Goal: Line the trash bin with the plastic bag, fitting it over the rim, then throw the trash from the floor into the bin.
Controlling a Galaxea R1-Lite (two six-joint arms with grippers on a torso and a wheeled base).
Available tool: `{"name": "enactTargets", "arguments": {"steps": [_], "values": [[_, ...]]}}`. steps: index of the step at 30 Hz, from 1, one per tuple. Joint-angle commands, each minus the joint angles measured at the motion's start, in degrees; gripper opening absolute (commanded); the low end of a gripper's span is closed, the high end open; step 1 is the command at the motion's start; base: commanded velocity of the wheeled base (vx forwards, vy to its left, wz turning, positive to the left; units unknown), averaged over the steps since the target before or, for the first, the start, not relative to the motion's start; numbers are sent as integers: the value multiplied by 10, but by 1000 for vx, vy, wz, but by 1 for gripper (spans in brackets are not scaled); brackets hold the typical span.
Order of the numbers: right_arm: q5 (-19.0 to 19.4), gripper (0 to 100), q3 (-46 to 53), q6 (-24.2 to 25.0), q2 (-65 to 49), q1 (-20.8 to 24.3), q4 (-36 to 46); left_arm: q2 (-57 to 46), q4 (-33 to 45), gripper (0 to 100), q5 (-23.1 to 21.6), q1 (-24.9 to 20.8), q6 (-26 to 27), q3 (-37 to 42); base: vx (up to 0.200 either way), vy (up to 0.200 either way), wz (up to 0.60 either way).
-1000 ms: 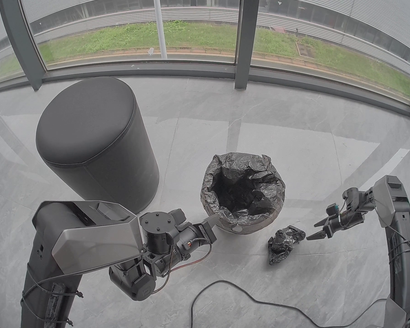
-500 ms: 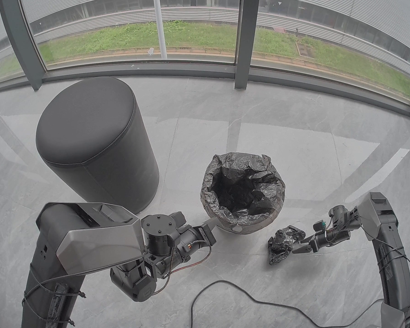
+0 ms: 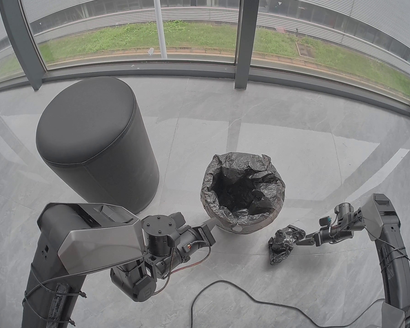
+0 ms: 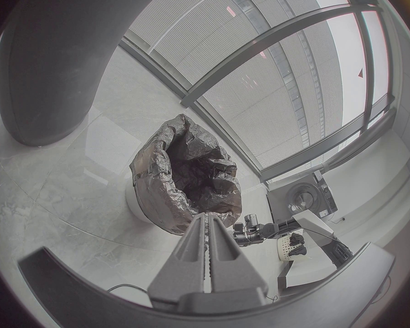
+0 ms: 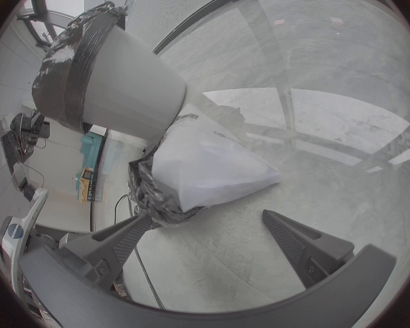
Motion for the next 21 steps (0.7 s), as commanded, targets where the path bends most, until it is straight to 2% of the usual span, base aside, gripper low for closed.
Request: {"name": "enactTargets", "arguments": {"steps": [1, 4, 5, 6, 7, 9, 11, 21], "values": [[6, 100, 0, 14, 1, 3, -20, 6, -1, 0, 0, 0, 0, 0, 0, 0, 0], [13, 100, 0, 37, 1, 6, -50, 10, -1, 0, 0, 0, 0, 0, 0, 0, 0], [13, 100, 0, 75, 1, 13, -88, 10, -1, 0, 0, 0, 0, 0, 0, 0, 0], [13, 100, 0, 84, 1, 15, -97, 10, -1, 0, 0, 0, 0, 0, 0, 0, 0], [10, 100, 0, 164, 1, 24, -159, 11, -1, 0, 0, 0, 0, 0, 0, 0, 0], [12, 100, 0, 269, 1, 32, -236, 11, -1, 0, 0, 0, 0, 0, 0, 0, 0], [9, 100, 0, 332, 1, 39, -285, 13, -1, 0, 0, 0, 0, 0, 0, 0, 0], [6, 100, 0, 373, 1, 54, -292, 21, -1, 0, 0, 0, 0, 0, 0, 0, 0]]}}
